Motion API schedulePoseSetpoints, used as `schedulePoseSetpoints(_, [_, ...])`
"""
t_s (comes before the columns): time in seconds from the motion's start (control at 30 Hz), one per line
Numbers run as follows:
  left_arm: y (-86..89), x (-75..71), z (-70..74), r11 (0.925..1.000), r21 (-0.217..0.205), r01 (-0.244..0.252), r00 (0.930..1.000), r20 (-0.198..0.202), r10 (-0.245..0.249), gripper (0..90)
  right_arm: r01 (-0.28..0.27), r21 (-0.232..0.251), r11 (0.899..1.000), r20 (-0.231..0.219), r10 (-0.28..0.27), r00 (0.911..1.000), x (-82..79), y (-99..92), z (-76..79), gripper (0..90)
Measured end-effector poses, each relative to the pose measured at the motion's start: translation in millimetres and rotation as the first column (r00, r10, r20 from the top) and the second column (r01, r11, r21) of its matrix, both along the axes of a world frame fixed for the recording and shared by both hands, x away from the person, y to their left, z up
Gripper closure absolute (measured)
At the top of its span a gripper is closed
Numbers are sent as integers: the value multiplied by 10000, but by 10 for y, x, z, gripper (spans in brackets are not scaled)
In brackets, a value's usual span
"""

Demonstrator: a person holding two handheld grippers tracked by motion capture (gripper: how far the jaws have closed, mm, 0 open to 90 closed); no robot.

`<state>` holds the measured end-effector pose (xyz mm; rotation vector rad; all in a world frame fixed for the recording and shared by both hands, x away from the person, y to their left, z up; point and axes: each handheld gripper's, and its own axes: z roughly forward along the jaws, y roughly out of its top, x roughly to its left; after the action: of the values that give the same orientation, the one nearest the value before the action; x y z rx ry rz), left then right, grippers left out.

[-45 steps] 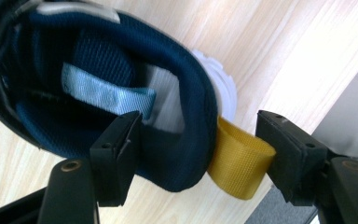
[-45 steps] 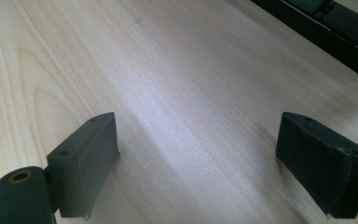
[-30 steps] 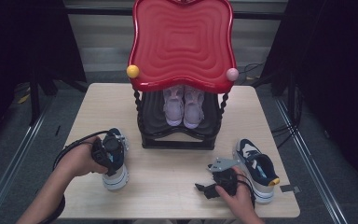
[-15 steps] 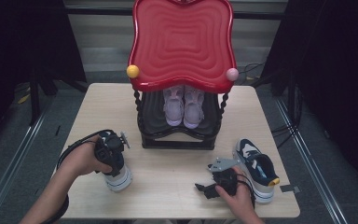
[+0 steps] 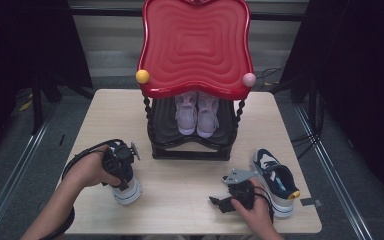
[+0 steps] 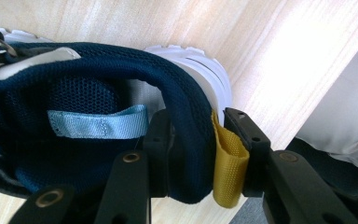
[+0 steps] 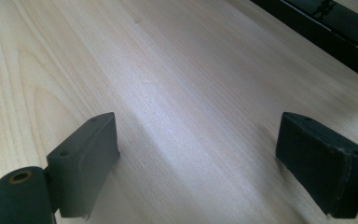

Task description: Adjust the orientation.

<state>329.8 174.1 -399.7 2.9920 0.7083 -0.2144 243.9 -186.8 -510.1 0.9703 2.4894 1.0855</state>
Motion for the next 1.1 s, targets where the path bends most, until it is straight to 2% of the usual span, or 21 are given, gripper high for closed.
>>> schedulePoseSetpoints(0.03, [-1,16,1,9996,106,267,9996,-123,-266,641,-1,1,10000,-1,1,10000,0,0,0,121])
schedulePoseSetpoints(0.1, [-13,8,-14,10000,-12,58,9998,-198,-59,653,-5,3,10000,-3,5,10000,0,0,0,121])
schedulePoseSetpoints(0.3, [-25,16,-10,9999,167,36,9996,-277,-31,675,-9,2,10000,-1,9,10000,1,0,0,121])
schedulePoseSetpoints(0.37, [-24,32,-7,9995,264,191,9994,-303,-183,680,-16,4,10000,-4,16,10000,1,0,0,121])
schedulePoseSetpoints(0.4, [-29,21,-17,9998,194,33,9996,-294,-27,680,-14,3,10000,-4,14,10000,1,0,0,121])
schedulePoseSetpoints(0.53, [-29,35,-20,9996,255,96,9995,-295,-89,680,-15,4,10000,-5,15,10000,1,0,0,121])
schedulePoseSetpoints(0.63, [-44,27,-37,9998,195,-89,9992,-378,96,684,-15,5,10000,-7,15,10000,1,0,0,121])
schedulePoseSetpoints(0.73, [-55,38,-44,9991,410,108,9991,-405,-91,685,-10,2,10000,-4,10,10000,1,0,0,121])
schedulePoseSetpoints(0.8, [-59,34,-44,9990,437,-127,9990,-431,146,701,-17,5,10000,-5,17,10000,1,0,0,121])
schedulePoseSetpoints(0.83, [-61,36,-43,9988,484,10,9989,-470,13,706,-13,6,10000,-8,13,10000,1,0,0,121])
schedulePoseSetpoints(0.9, [-71,28,-46,9989,471,-75,9990,-428,96,711,-12,3,10000,-4,12,10000,1,0,0,121])
schedulePoseSetpoints(1.1, [-99,26,-45,9974,708,133,9990,-433,-102,723,-15,0,10000,0,15,10000,1,0,0,121])
